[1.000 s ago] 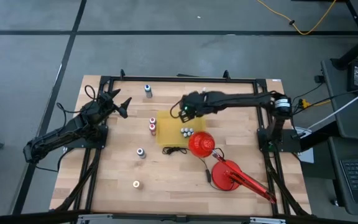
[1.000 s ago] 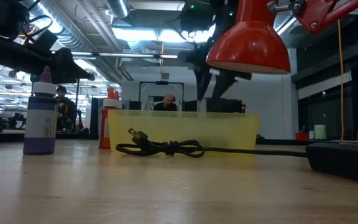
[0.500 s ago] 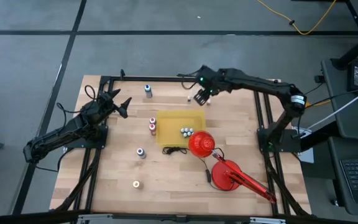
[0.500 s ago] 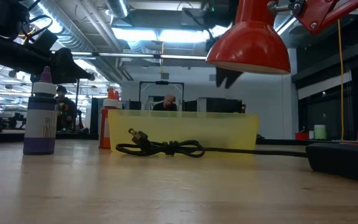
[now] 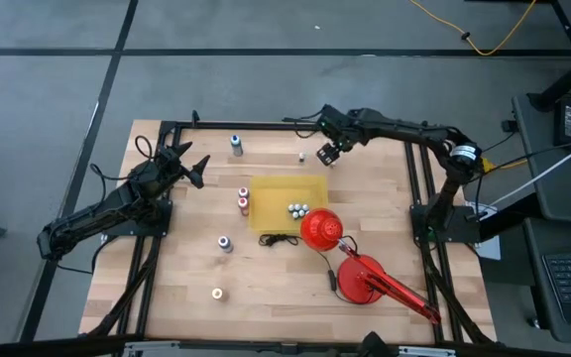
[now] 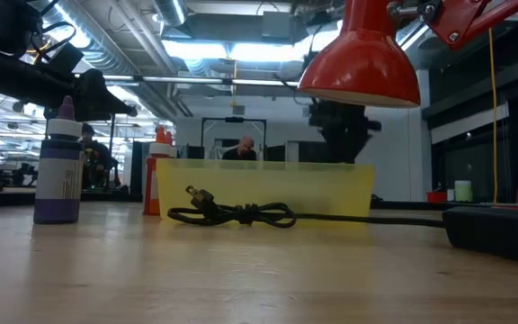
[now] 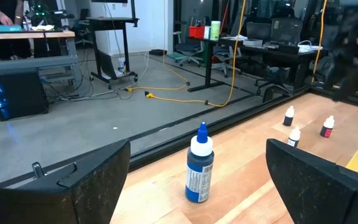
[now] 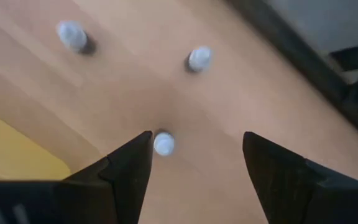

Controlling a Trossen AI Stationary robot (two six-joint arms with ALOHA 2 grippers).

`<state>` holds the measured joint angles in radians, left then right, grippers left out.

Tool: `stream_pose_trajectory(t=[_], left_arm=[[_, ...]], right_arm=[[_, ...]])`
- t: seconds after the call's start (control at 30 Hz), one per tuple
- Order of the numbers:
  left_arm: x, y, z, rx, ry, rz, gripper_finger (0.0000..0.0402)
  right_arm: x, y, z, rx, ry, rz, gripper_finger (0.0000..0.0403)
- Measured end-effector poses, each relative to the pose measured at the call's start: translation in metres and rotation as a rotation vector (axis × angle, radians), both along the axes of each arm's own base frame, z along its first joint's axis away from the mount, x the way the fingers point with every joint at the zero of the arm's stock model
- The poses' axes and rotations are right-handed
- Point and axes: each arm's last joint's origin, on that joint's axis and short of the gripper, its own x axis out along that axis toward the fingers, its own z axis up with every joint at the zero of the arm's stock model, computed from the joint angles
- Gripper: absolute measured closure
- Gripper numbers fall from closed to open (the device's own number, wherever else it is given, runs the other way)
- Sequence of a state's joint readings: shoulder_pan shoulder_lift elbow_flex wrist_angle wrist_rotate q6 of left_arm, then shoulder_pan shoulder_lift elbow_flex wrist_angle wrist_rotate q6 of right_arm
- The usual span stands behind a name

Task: Pick & Place food coloring
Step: Put the right small red food coloring bottle into the yellow container

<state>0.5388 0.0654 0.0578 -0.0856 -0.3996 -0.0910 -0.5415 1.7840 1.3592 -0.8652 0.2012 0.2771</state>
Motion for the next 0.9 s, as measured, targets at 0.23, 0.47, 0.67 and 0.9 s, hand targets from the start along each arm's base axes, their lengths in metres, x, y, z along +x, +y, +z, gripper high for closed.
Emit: stream_pose_trajectory(t=[0.23,0.47,0.67,0.9], left_arm=[[0.0,0.0,0.0,0.0,0.0,0.0,0.0037],[0.0,0.0,0.0,0.0,0.0,0.0,0.0038],[0.0,0.0,0.0,0.0,0.0,0.0,0.0037],[0.0,0.0,0.0,0.0,0.0,0.0,0.0038]], right_arm=[[-0.005,0.004,-0.035,0.016,-0.04,0.037,0.0153],[-0.006,0.003,-0.055,0.009,-0.042,0.034,0.0153],[-0.002,0.001,-0.073,0.029,0.005,0.082,0.0158],[-0.002,0.001,-0.072,0.032,0.009,0.082,0.0189]])
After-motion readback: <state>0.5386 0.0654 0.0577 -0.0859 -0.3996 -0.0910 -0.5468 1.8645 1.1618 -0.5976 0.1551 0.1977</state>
